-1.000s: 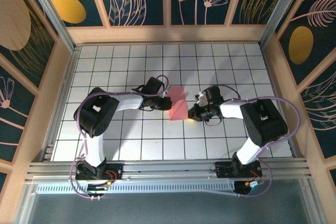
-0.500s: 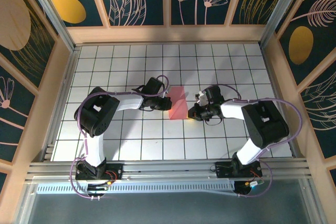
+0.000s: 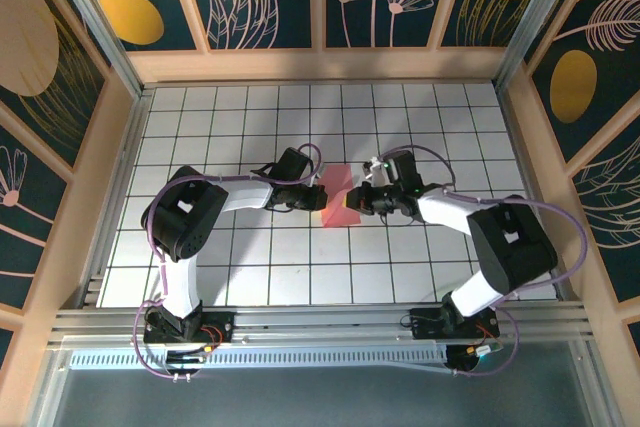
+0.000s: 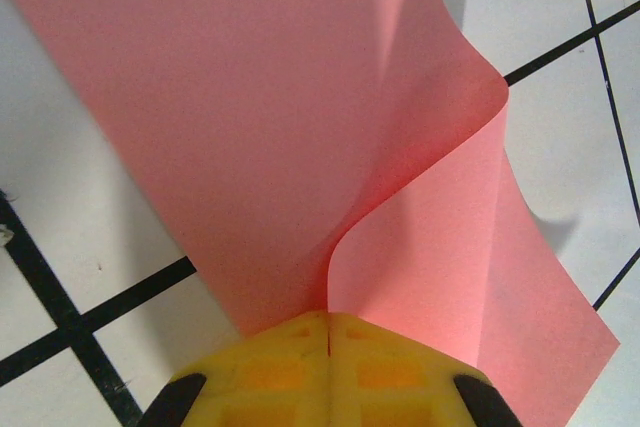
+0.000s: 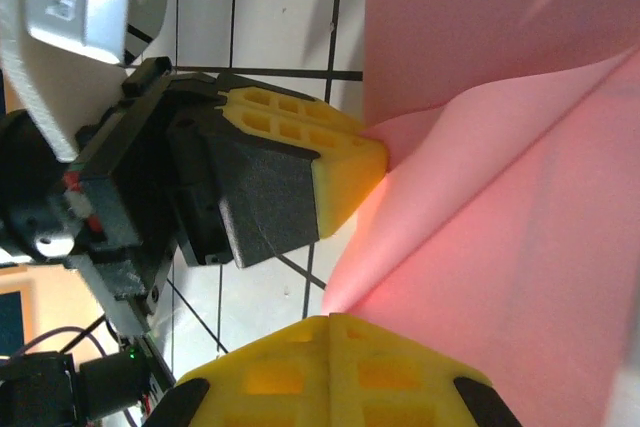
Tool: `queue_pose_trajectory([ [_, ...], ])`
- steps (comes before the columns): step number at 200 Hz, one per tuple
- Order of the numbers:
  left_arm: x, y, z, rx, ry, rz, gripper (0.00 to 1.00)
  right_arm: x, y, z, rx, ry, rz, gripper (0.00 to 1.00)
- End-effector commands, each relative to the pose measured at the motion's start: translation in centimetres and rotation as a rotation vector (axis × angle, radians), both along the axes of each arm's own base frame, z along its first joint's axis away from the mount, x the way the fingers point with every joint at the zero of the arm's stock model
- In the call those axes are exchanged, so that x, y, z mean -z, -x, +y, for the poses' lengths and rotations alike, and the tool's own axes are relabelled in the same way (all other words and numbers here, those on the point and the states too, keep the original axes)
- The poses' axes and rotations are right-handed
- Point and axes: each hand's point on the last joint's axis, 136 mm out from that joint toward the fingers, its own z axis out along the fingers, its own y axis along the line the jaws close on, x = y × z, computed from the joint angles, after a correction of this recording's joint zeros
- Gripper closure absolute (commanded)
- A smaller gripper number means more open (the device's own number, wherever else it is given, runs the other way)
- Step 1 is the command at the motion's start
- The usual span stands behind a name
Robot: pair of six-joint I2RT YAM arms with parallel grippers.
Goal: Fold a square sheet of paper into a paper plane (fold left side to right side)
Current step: Fold the triangle a second time at the center of the table.
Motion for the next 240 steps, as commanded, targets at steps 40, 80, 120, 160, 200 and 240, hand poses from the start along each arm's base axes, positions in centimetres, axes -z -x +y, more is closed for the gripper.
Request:
queue_pose_trajectory([
  [40, 2.7, 1.0, 1.9, -0.008, -0.082, 0.043, 1.00, 1.4, -2.3, 3.0, 0.018, 0.025, -0.008, 1.00],
  [80, 2.7, 1.0, 1.9, -0.008, -0.086, 0.042, 1.00, 3.0, -2.8, 2.8, 0.029, 0.079, 0.000, 1.00],
  [120, 2.8, 1.0, 2.1, -0.011, -0.092, 0.041, 1.00, 4.2, -3.0, 2.3, 0.036, 0.130, 0.010, 1.00],
  [160, 2.9, 1.0, 2.1, -0.011, -0.102, 0.039, 1.00, 4.9, -2.6, 1.9, 0.037, 0.152, 0.024, 1.00],
  [200, 3.0, 0.9, 2.3, -0.017, -0.108, 0.039, 1.00, 5.4, -2.1, 1.6, 0.039, 0.164, 0.038, 1.00],
  [240, 3.0, 0.9, 2.4, -0.019, -0.113, 0.038, 1.00, 5.8, -1.9, 1.4, 0.041, 0.177, 0.050, 1.00],
])
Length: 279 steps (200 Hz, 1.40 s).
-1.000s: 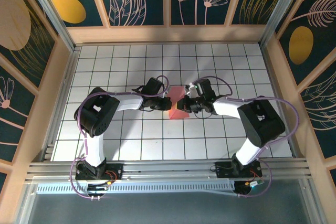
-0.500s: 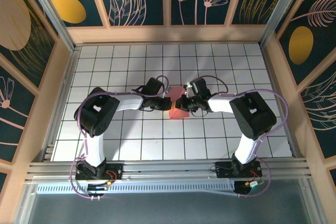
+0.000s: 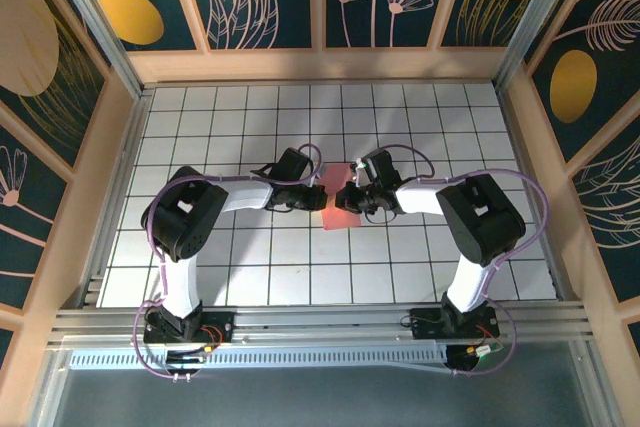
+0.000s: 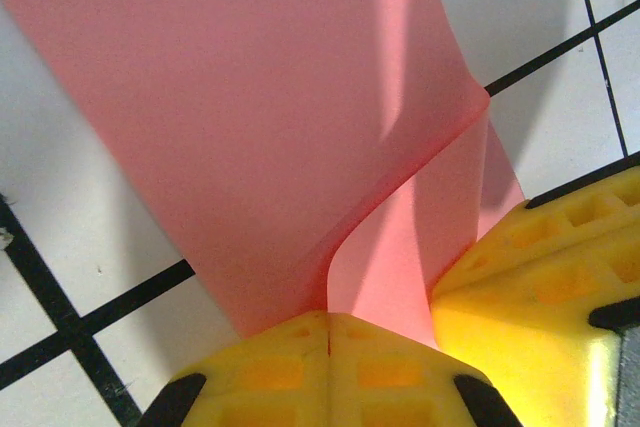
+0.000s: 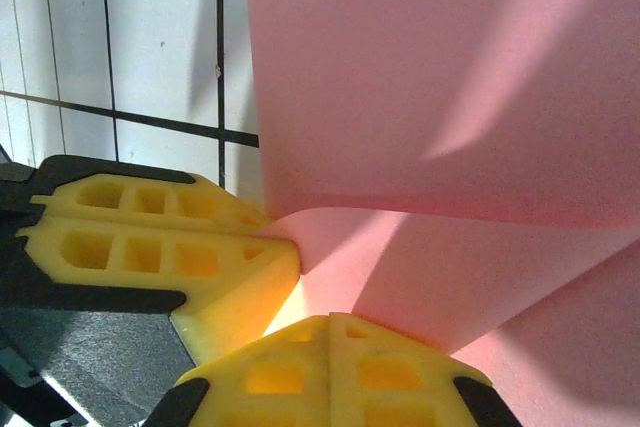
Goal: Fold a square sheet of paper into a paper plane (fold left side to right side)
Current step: Fold the triangle a second time at the center of the table.
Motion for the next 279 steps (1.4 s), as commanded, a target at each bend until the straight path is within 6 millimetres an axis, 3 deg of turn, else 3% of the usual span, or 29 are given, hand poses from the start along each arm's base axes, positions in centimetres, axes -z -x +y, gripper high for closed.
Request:
queue_pose_trajectory([
  [1, 3.0, 0.9, 2.3, -0.023, -0.110, 0.047, 1.00, 1.2, 0.5, -0.4, -0.001, 0.043, 0.020, 1.00],
  [130, 2.3, 0.7, 2.2, -0.029, -0.095, 0.031, 1.00, 3.1, 1.8, -1.3, 0.000, 0.080, 0.076, 1.00],
  [162, 0.1, -0.2, 1.4, -0.045, -0.048, -0.007, 0.92, 3.7, 2.3, -1.8, 0.006, 0.100, 0.089, 1.00],
  [199, -4.7, -1.8, 0.9, -0.090, 0.006, -0.092, 0.76, 4.3, 2.7, -2.2, 0.011, 0.114, 0.099, 1.00],
  [220, -7.0, -1.9, 1.0, -0.102, 0.024, -0.123, 0.72, 4.4, 2.6, -2.3, 0.016, 0.122, 0.096, 1.00],
  [247, -8.0, -1.2, 1.7, -0.095, 0.002, -0.119, 0.77, 4.2, 2.5, -2.2, 0.015, 0.118, 0.092, 1.00],
  [251, -9.1, -1.0, 1.8, -0.093, 0.016, -0.133, 0.78, 4.2, 2.5, -2.2, 0.015, 0.117, 0.092, 1.00],
  [279, -9.4, 1.1, 1.4, -0.069, 0.082, -0.062, 0.86, 4.1, 2.5, -2.2, 0.015, 0.115, 0.092, 1.00],
])
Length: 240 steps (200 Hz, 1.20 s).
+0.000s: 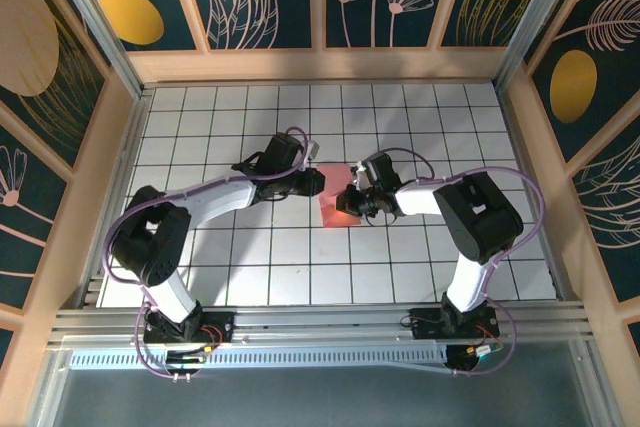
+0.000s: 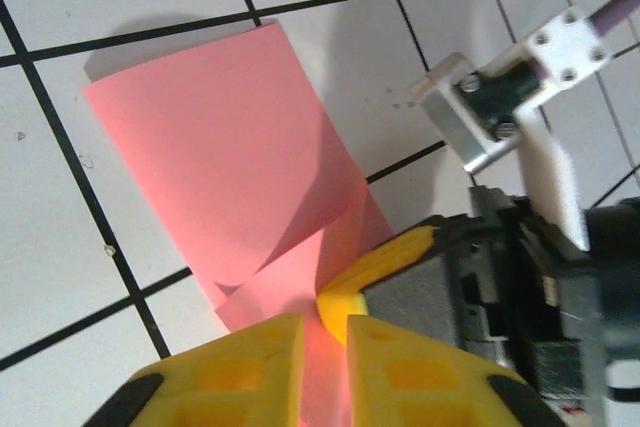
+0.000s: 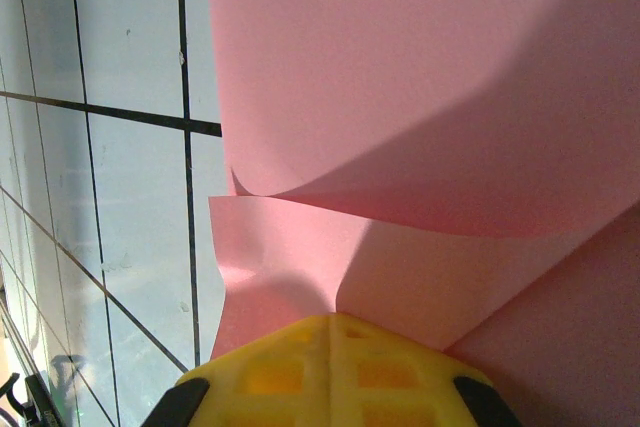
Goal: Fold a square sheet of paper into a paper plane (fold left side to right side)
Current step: Fold the triangle a second time at the center of the table.
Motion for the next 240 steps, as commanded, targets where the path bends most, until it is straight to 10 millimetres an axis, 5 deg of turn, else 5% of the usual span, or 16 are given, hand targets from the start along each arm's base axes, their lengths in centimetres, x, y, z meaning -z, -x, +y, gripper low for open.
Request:
queue_pose_trajectory([
  [1, -0.2, 1.9, 0.3, 0.014, 0.039, 0.078, 0.86, 2.9, 2.1, -1.9, 0.013, 0.104, 0.079, 1.00],
  [52, 0.9, 5.6, -2.9, 0.059, 0.241, 0.269, 0.92, 2.9, 2.1, -1.8, 0.011, 0.101, 0.080, 1.00],
  [111, 4.6, 6.3, -4.2, 0.093, 0.198, 0.363, 0.93, 2.9, 2.2, -1.8, 0.008, 0.102, 0.081, 1.00],
  [240, 8.2, 7.2, -3.0, 0.071, 0.121, 0.413, 0.93, 3.2, 2.3, -1.9, 0.003, 0.110, 0.091, 1.00],
])
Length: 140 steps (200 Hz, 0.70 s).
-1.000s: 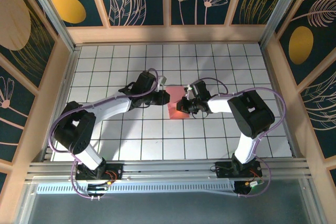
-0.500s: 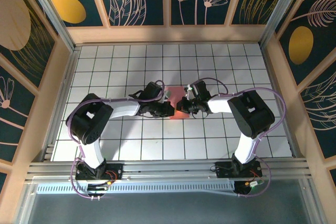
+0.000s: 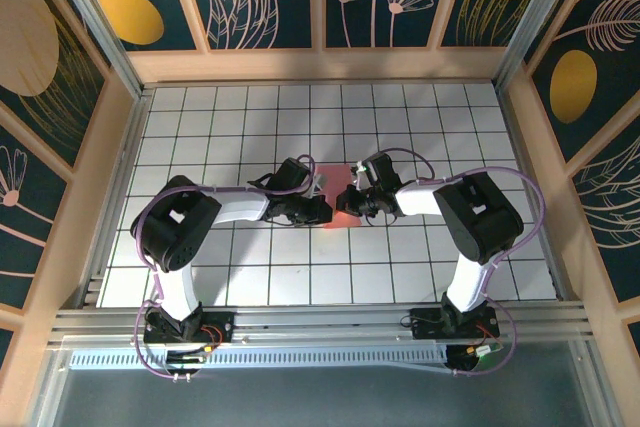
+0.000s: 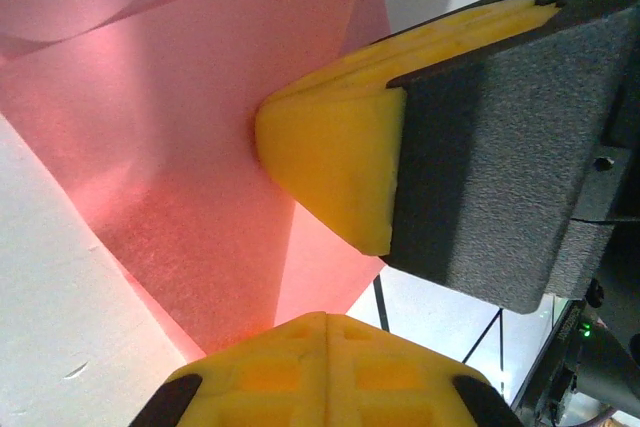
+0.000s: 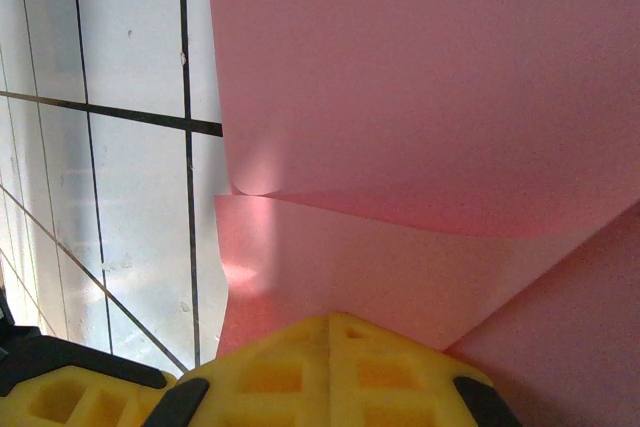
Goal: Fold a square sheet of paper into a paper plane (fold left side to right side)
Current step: Fold the triangle a second time at the center of the table.
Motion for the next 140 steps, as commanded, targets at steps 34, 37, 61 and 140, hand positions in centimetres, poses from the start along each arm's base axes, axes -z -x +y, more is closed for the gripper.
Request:
queue_pose_trajectory([
  [34, 1.4, 0.7, 0.2, 0.011, -0.024, 0.023, 0.93, 3.2, 2.2, -1.8, 0.002, 0.113, 0.096, 1.00],
  [37, 1.4, 0.7, 0.3, 0.010, -0.024, 0.023, 0.93, 3.2, 2.3, -1.9, 0.001, 0.113, 0.097, 1.00],
  [61, 1.7, 0.9, 0.4, 0.010, -0.034, 0.027, 0.93, 3.3, 2.3, -1.8, 0.000, 0.115, 0.100, 1.00],
  [140, 2.7, 1.1, 1.1, 0.006, -0.071, 0.035, 0.93, 3.4, 2.3, -1.9, -0.001, 0.117, 0.102, 1.00],
])
